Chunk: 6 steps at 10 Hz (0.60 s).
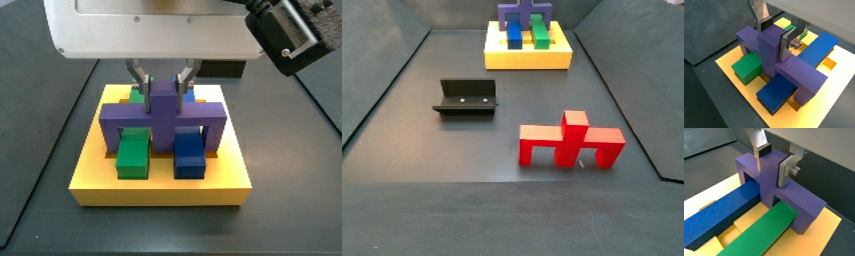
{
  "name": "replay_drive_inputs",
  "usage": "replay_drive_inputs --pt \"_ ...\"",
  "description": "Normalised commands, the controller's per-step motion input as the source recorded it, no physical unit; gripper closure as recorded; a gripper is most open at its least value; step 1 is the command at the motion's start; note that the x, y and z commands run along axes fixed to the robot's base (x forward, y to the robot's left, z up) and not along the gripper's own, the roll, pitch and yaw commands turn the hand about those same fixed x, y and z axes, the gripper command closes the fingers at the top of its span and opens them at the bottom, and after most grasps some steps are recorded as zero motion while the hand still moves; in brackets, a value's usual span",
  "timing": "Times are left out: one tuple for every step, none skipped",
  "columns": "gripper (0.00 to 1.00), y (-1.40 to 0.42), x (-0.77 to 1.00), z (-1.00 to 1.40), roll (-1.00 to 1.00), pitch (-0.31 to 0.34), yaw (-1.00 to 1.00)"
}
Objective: Pick up the purple object. Move up. Place the purple object on the fixture. Regrasp the purple object. Move to above the board. Insert the purple object.
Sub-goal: Insert the purple object.
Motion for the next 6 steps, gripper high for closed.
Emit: replay_drive_inputs --pt "1.0 -0.13 -0.12 -0.08 0.0 -0.024 -0.1" --pt "1.0 -0.19 -0.25 -0.11 -0.03 -0.073 -0.06" --pt "1.0 -0.11 0.0 -0.12 -0.06 -0.073 -0.02" --pt "1.0 -0.01 0.01 -0.19 -0.03 -0.056 -0.07" --pt "1.0 0.0 0.29 -0.31 -0.03 -0.004 -0.1" --pt "1.0 0.09 0.34 -0.35 -0.01 0.0 -0.12"
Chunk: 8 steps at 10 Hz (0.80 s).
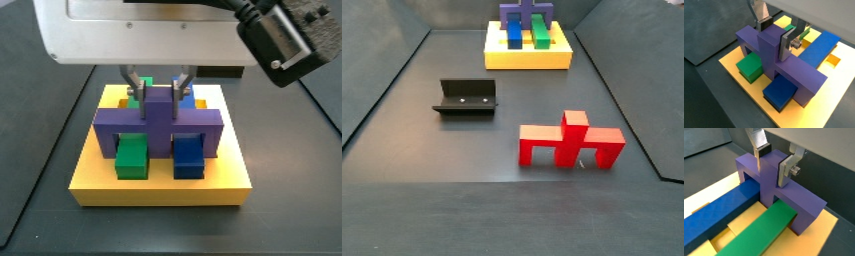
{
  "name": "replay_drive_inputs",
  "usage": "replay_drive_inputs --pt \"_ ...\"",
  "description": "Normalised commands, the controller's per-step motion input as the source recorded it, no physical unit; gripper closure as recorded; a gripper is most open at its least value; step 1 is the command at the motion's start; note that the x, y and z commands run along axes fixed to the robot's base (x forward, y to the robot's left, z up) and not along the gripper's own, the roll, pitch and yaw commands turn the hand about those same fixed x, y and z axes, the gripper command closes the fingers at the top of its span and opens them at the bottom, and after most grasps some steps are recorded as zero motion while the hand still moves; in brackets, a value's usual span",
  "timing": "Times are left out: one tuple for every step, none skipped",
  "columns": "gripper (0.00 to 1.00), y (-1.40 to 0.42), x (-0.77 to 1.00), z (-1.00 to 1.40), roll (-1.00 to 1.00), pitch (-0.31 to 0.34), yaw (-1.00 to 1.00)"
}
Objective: Pick up the purple object. Move up. Place the purple object on the fixture. Regrasp the purple object. Move to above the board. Insert the purple object.
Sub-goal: Insert the purple object.
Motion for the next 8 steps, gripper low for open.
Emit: replay_drive_inputs --pt "1.0 0.05 0.29 -0.33 0.0 0.007 -0.12" --pt "1.0 0.0 0.32 -0.28 0.01 0.019 -0.12" --pt "1.0 0.0 0.14 -0.27 0.02 0.009 -0.14" --pt "1.0 -0.01 -0.18 -0.54 -0.05 -0.099 0.0" --pt "1.0 0.0 -0.15 -0.63 -0.1 -0.161 0.0" --pt "1.0 0.0 -0.02 -0.6 -0.05 -0.106 0.0" --pt "1.0 0.0 0.0 -0.18 -0.05 -0.013 0.0" --pt "1.0 0.0 0.0 0.0 0.0 0.0 0.0"
